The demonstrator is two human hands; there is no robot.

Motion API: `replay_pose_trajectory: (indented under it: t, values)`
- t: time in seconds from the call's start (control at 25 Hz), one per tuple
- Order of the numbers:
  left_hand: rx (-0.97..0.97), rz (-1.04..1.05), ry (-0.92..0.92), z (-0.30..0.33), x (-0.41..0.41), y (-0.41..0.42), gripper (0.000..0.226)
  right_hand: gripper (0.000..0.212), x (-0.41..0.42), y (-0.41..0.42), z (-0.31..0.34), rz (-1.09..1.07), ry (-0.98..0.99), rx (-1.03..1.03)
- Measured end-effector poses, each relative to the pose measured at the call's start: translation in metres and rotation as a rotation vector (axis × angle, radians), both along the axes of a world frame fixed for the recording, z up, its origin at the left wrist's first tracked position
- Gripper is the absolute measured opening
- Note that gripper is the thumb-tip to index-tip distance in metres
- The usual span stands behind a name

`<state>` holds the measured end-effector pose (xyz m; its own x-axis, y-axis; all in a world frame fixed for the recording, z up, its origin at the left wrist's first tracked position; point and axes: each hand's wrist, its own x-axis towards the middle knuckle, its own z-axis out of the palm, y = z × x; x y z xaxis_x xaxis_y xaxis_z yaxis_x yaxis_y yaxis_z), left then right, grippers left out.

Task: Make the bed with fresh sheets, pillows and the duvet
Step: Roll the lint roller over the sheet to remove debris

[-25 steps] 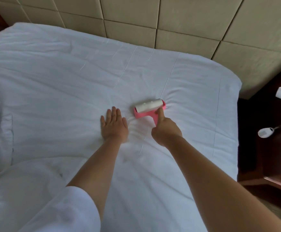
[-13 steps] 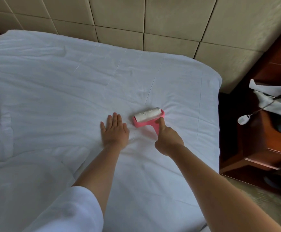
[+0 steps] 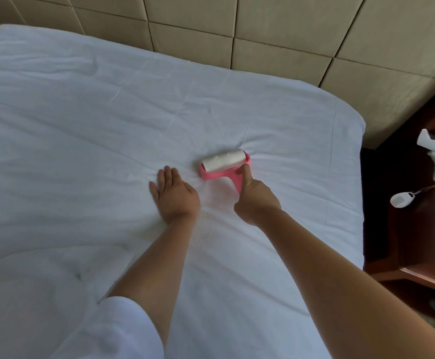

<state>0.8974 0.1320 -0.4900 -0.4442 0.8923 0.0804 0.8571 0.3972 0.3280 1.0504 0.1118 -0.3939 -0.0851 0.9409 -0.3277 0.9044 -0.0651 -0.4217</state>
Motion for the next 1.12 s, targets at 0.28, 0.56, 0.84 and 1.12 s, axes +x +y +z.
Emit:
replay_pose_trajectory:
  t: [0.28,0.56,0.84,1.12]
  values:
    - [0.081,0.073,0.042,-0.016,-0.004,0.031,0.075,0.080,-0.026,0.081,-0.010,0.056,0.038,0.035]
    - [0.120,0.100,0.087,-0.025,-0.006,0.045,0.068,0.080,-0.041,0.120,-0.014,0.098,0.065,0.054]
    - [-0.010,0.065,0.056,-0.007,-0.008,0.040,0.060,0.085,-0.004,0.048,-0.001,0.072,0.029,-0.001]
    - [-0.108,-0.279,0.117,0.016,-0.045,0.001,0.044,0.083,0.010,-0.017,0.022,0.031,0.002,0.012]
